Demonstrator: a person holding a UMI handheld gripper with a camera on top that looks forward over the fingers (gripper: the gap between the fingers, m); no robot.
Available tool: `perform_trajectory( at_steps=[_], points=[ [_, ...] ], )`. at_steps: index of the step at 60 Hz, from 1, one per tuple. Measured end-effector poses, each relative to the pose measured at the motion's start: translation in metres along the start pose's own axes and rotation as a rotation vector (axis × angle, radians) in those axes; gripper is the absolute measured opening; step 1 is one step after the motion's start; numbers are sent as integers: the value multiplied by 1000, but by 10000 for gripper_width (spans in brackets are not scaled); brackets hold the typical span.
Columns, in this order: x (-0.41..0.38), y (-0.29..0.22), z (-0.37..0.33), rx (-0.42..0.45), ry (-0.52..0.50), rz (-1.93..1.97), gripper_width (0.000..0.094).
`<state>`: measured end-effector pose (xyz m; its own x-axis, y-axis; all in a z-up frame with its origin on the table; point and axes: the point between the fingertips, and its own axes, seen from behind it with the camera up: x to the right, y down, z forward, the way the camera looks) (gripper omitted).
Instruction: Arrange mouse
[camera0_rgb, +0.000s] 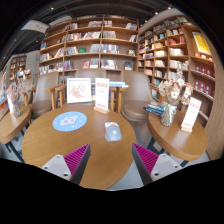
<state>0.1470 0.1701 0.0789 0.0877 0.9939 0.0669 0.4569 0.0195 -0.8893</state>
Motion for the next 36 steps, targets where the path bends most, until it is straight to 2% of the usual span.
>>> perform_trajectory(
  at_steps=[36],
  points=[
    [8,30,145,-196,-10,5,850]
  ],
)
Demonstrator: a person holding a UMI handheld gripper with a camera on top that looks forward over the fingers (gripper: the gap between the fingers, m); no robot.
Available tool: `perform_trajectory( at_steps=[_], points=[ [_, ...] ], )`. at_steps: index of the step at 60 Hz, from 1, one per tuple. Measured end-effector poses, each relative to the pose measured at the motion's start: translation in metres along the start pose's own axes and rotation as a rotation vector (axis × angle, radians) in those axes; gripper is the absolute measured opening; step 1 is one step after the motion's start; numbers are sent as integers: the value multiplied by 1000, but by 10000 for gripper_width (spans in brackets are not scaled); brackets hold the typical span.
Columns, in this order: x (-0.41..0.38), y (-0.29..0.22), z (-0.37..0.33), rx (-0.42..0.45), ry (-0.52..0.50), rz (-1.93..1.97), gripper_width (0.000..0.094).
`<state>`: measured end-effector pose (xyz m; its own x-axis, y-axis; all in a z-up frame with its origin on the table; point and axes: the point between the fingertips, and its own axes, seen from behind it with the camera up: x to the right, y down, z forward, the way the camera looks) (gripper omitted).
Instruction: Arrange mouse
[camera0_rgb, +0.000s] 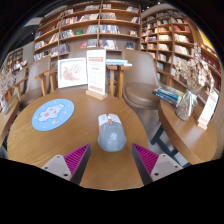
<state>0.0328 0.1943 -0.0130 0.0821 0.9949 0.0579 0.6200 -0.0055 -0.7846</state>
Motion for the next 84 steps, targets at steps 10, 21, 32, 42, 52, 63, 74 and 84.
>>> perform_trajectory(
  at_steps=[10,21,32,42,52,63,74,84],
  points=[
    [-6,-17,24,-23,-19,0,844],
    [-10,-35,49,-42,-28,10,849],
    [-11,-42,61,-47,-37,28,850],
    [-4,-48,66,-46,-15,34,476],
    [-12,-81,41,-8,-10,75,444],
    [-85,-154,1,79,-108,49,445],
    [-183,-175,19,62,-185,4,442],
    [-239,-153,64,10,-189,-25,443]
  ],
)
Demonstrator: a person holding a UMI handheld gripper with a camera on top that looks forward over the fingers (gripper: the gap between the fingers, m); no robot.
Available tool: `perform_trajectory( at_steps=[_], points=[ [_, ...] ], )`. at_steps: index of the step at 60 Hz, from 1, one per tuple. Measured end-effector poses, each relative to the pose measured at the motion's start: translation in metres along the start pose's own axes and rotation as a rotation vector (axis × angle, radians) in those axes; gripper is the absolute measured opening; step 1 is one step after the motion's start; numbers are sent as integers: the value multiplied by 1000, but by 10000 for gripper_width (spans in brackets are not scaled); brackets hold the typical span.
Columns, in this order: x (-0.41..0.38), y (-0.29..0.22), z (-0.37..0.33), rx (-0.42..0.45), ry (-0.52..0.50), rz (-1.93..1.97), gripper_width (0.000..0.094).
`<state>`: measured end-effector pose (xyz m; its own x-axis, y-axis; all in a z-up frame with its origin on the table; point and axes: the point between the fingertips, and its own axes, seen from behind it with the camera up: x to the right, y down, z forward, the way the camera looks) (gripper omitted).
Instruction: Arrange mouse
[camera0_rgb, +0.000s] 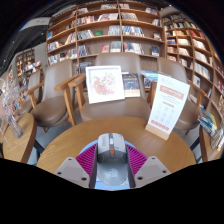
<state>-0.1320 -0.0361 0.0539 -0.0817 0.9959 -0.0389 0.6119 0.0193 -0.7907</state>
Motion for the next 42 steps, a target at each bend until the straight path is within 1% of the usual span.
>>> perform_trajectory(
  at_steps=[9,17,22,25,30,31,33,35,36,38,42],
  points=[
    [-14,26,29,-49,22,-6,455],
    [-9,41,43,-87,55,24,457],
    [-2,49,48,-98,78,33,469],
    [-1,46,49,-76,79,31,484],
    [-3,47,49,-72,77,13,542],
    [-4,46,49,-68,76,13,572],
    [-4,46,47,-62,76,20,685],
    [-3,45,44,-59,80,33,835],
    [-3,44,42,-58,80,37,860],
    [-2,43,36,-56,81,42,820],
    [-1,39,18,-43,85,42,849]
  ],
)
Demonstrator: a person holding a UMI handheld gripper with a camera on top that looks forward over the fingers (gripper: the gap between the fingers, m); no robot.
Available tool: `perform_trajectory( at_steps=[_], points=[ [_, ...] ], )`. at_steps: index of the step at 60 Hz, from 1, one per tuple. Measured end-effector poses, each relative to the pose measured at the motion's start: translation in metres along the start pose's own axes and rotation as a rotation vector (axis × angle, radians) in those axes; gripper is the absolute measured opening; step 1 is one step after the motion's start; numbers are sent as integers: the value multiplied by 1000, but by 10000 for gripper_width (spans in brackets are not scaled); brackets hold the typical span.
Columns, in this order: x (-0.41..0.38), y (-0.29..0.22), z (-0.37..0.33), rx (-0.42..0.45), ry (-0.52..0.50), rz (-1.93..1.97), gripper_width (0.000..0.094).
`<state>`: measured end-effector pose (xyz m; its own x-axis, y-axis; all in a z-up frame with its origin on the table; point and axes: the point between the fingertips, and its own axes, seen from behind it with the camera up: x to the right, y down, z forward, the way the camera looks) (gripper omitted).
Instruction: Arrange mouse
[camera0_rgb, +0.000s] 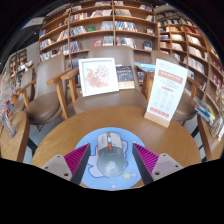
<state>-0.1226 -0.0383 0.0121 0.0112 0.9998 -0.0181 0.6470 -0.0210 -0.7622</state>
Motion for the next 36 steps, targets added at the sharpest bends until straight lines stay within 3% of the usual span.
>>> perform_trajectory(
  at_steps=[19,36],
  points=[
    [17,11,-183,137,-6,-46,853],
    [41,72,-312,226,36,-65,855]
  ],
)
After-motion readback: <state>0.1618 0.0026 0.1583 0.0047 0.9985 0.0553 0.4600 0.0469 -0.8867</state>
